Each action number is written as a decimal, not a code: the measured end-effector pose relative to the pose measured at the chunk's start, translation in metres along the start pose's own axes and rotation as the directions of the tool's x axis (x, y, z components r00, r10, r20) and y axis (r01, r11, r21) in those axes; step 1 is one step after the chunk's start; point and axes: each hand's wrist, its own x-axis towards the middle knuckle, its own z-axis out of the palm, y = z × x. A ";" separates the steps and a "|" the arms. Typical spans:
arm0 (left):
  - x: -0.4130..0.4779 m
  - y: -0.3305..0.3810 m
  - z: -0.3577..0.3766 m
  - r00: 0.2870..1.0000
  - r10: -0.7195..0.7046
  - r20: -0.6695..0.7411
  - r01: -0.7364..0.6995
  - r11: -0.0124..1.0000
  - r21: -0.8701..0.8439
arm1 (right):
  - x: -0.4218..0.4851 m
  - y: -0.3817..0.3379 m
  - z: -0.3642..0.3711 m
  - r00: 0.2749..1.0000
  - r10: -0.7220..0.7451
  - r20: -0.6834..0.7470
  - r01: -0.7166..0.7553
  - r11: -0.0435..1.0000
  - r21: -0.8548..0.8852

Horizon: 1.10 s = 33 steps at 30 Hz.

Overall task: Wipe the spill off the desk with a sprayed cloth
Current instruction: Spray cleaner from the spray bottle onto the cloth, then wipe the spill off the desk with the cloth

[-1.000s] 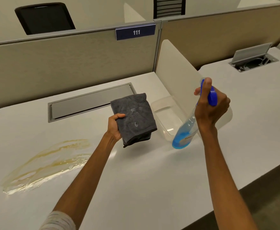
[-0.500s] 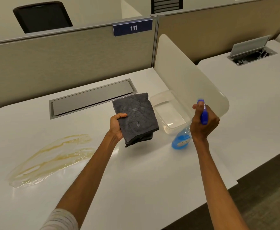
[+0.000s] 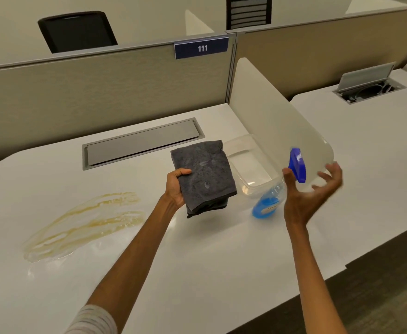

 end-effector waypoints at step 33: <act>-0.198 0.086 -0.213 0.903 0.404 -0.147 -0.296 0.834 0.466 | -0.270 -0.146 0.156 -0.003 0.385 0.923 -0.852 0.482 -0.204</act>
